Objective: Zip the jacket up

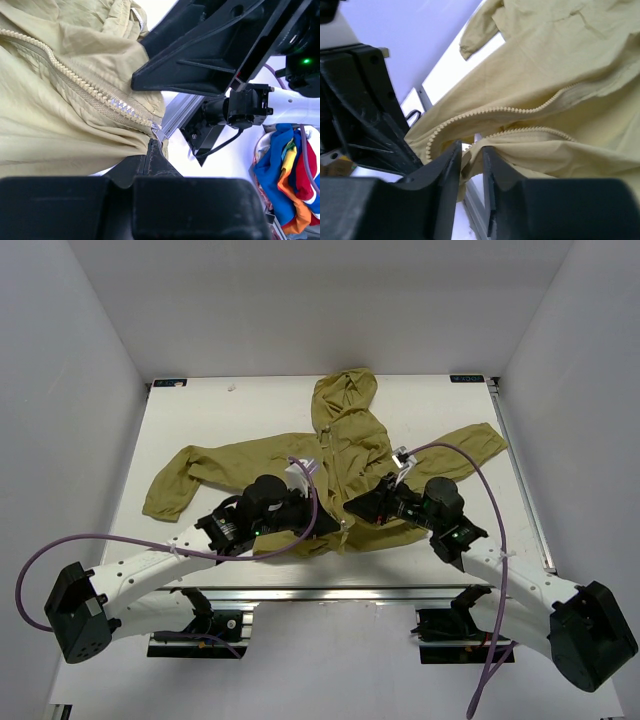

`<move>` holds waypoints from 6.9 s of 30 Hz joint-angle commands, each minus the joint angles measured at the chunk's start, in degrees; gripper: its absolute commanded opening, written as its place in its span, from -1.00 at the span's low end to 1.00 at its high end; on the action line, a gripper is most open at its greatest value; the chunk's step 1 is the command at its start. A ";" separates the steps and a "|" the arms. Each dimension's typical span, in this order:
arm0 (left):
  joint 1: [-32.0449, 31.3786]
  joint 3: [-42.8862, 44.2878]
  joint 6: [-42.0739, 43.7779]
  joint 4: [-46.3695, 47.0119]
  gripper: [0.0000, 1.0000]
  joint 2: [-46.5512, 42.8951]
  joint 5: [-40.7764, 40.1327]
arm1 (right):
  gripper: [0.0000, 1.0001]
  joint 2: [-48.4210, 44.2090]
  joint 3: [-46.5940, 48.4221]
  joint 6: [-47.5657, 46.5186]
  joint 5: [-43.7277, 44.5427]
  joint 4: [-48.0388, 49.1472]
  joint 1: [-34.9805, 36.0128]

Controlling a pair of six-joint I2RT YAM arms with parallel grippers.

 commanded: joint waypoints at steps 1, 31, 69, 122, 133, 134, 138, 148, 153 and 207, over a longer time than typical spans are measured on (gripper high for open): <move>-0.29 0.00 -0.15 0.35 -1.00 0.12 2.58 | -0.39 -0.28 4.33 -4.13 0.16 -7.89 -0.16; 0.24 -0.18 -6.65 0.79 -1.00 6.53 3.72 | 0.79 -16.88 7.60 -10.59 3.23 -51.95 14.91; 0.24 -2.64 -12.28 2.37 -1.00 5.48 1.79 | -1.00 8.77 6.70 -1.68 71.88 -27.85 52.40; 0.15 0.70 -7.79 -10.89 -1.00 6.89 2.24 | -1.00 -1.33 10.58 -20.92 14.34 -34.36 28.58; 0.24 -1.40 -9.02 -13.80 -1.00 4.16 -1.90 | -1.00 5.16 6.18 -21.28 11.94 -39.11 32.36; 0.24 -2.02 -9.20 -13.37 -1.00 4.16 -1.55 | -1.00 5.95 6.27 -21.36 11.85 -39.02 32.45; 0.24 -5.36 -10.25 -12.31 -1.00 4.07 -0.58 | 0.07 9.03 6.79 -23.38 8.78 -38.22 34.29; 0.15 -7.12 -10.52 -12.57 -1.00 2.50 -1.20 | 0.50 6.31 8.29 -14.19 23.13 -46.74 35.18; 0.15 -8.79 -10.70 -10.90 -1.00 1.35 -1.28 | 0.45 9.55 10.48 -8.89 34.51 -47.28 35.18; 2.44 -0.53 -9.82 15.20 -1.00 -4.19 -20.62 | -1.00 -6.79 6.36 -12.14 36.90 -6.50 15.85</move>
